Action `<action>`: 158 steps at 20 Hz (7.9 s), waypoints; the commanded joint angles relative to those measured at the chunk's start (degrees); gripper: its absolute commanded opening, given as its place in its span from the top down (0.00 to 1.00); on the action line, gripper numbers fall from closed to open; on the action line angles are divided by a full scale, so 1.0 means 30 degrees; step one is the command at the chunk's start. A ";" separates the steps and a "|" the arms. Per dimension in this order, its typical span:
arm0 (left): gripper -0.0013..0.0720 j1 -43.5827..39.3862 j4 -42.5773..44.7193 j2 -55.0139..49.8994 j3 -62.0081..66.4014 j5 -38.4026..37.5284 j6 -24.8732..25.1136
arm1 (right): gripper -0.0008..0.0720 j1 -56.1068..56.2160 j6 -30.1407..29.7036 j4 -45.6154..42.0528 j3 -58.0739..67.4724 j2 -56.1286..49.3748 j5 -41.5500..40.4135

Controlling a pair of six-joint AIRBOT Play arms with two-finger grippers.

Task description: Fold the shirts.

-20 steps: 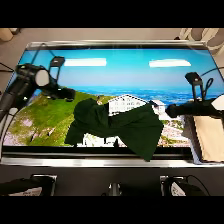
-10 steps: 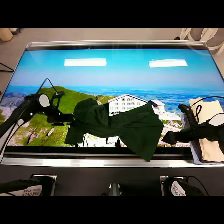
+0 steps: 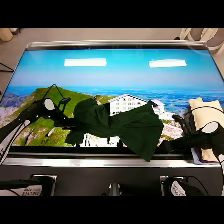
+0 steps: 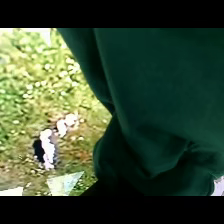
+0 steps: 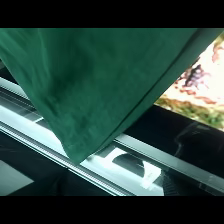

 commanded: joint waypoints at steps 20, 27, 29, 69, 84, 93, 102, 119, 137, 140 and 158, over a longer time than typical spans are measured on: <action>0.94 -0.0350 -0.1654 0.6564 0.0022 0.1195 0.0408 | 0.96 0.0044 -0.3315 0.6914 -0.5304 0.0015 -0.5136; 0.94 -0.1151 0.3519 1.1591 0.8925 0.2222 -0.1421 | 0.96 0.0022 -0.4867 0.6120 0.9683 0.3832 -0.2229; 0.94 -0.1173 0.3694 1.2801 1.3515 0.4488 -0.1916 | 0.96 0.0022 -0.4911 0.5799 1.5395 0.5588 -0.5552; 0.12 0.0459 -0.2215 -0.1676 0.9304 0.3512 -0.1683 | 0.20 0.0597 0.0321 0.2747 1.4433 -0.8779 -0.6047; 0.46 0.3796 -0.3228 -0.1814 0.2579 -0.0153 0.0896 | 0.24 -0.0510 0.0823 -0.2404 1.1781 -0.8102 0.1457; 0.94 0.3300 -0.4313 -0.2550 0.2667 0.1246 0.0918 | 0.17 -0.0510 0.1064 -0.3395 1.1723 -0.8109 0.1537; 0.94 0.4903 -0.2572 -0.0306 0.2630 -0.0758 0.1894 | 0.15 -0.0510 0.1384 -0.1406 0.7191 -0.8167 -0.0976; 0.94 0.5260 -0.2630 0.3424 0.5348 -0.0379 0.1887 | 0.96 0.1333 -0.0692 0.0554 1.1686 -0.6579 -0.2200; 0.94 0.5260 0.0663 1.7726 1.4885 0.5748 -0.0204 | 0.96 0.1333 -0.0809 -0.3490 2.2396 0.7519 -0.4408; 0.94 0.5260 0.1377 1.6298 1.4710 0.2273 -0.0189 | 0.96 0.1333 0.0262 -0.3708 2.2374 0.5049 0.1486; 0.94 0.4991 -0.1654 0.3315 0.2958 1.0972 0.0882 | 0.96 0.5617 0.1596 -0.5362 1.8192 -1.0768 -1.1978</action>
